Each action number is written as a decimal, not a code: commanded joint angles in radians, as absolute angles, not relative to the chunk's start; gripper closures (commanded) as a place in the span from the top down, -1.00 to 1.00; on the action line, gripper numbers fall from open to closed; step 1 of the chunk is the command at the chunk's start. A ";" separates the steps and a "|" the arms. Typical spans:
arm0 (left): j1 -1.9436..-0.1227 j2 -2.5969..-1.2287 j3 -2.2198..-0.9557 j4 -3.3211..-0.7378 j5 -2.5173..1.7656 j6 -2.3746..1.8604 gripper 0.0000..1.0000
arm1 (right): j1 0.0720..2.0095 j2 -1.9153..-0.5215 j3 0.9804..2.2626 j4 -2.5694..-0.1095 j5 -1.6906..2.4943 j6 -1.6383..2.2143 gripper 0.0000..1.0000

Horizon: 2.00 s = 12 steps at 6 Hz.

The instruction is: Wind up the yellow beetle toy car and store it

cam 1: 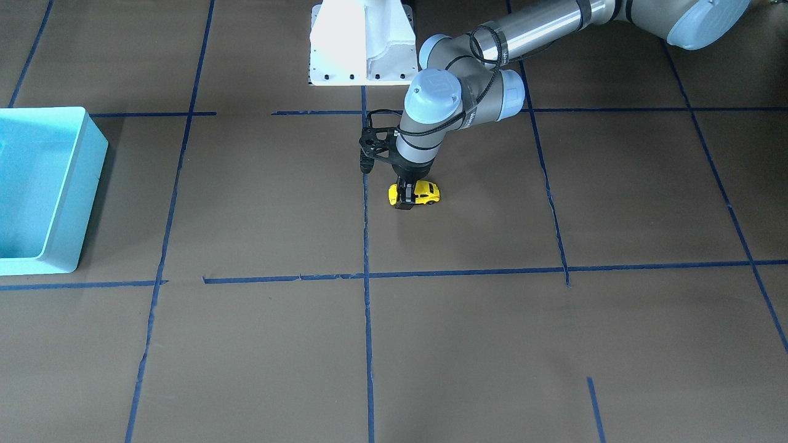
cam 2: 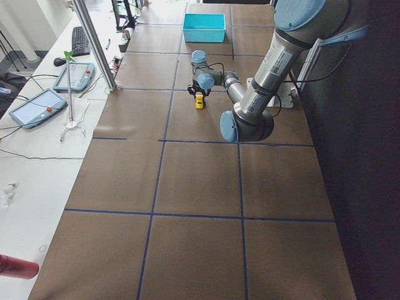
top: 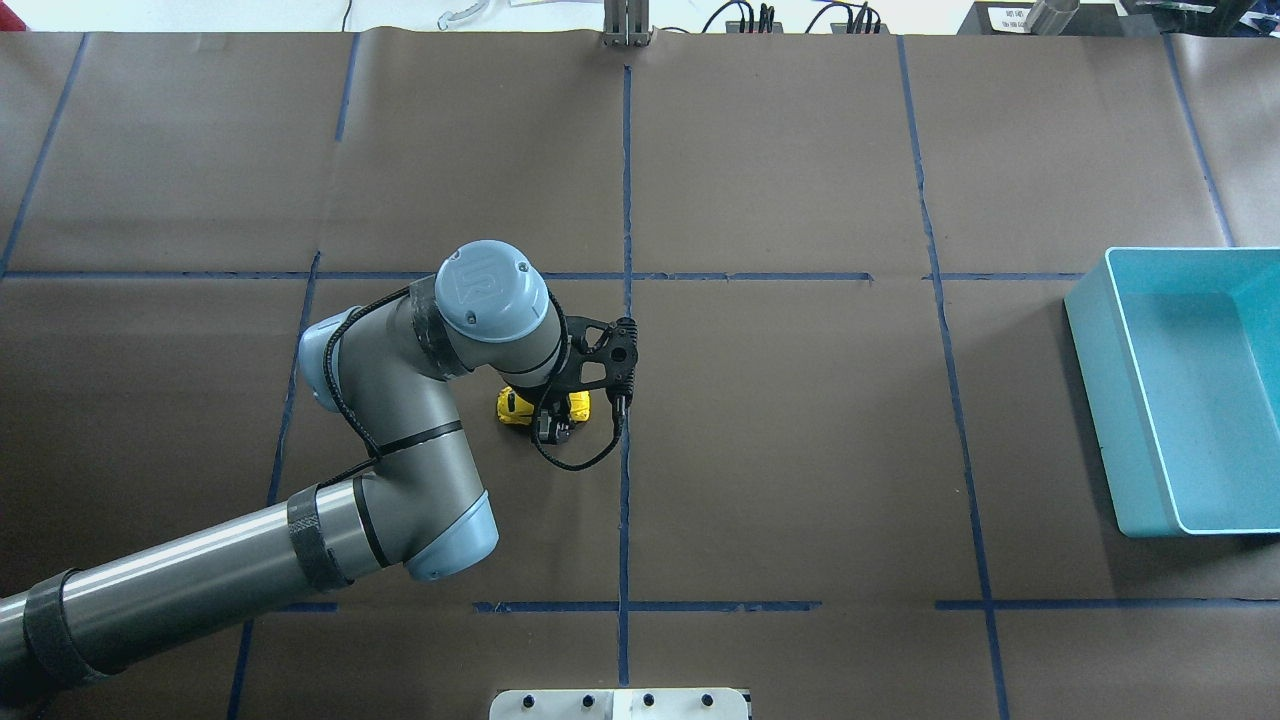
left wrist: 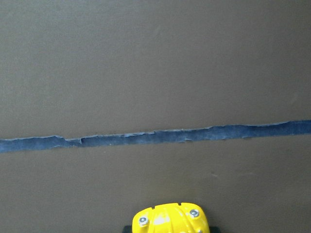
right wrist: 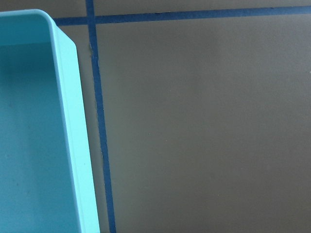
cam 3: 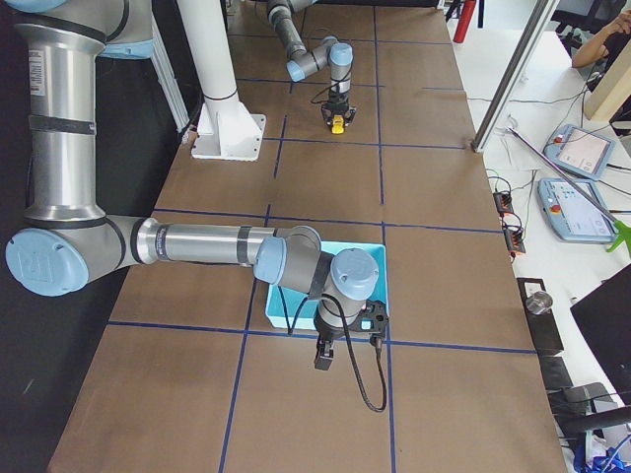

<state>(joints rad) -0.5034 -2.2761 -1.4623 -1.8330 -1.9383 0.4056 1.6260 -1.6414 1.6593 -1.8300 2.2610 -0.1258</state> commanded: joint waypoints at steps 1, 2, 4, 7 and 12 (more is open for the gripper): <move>-0.506 -2.269 -1.465 -1.835 -1.954 0.436 0.99 | 1.626 -1.641 1.660 -1.830 2.261 -0.126 1.00; -0.508 -2.269 -1.465 -1.835 -1.954 0.437 1.00 | 1.626 -1.641 1.660 -1.830 2.261 -0.126 1.00; -0.509 -2.269 -1.465 -1.835 -1.953 0.439 1.00 | 1.626 -1.640 1.660 -1.830 2.261 -0.126 1.00; -0.508 -2.269 -1.465 -1.832 -1.953 0.439 1.00 | 1.626 -1.640 1.660 -1.830 2.261 -0.126 1.00; -0.538 -2.278 -1.479 -1.740 -1.953 0.437 1.00 | 1.626 -1.634 1.660 -1.829 2.261 -0.126 1.00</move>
<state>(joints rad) -0.5190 -2.2731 -1.4702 -1.7967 -1.9520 0.4388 1.6260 -1.6342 1.6597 -1.8285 2.2611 -0.1258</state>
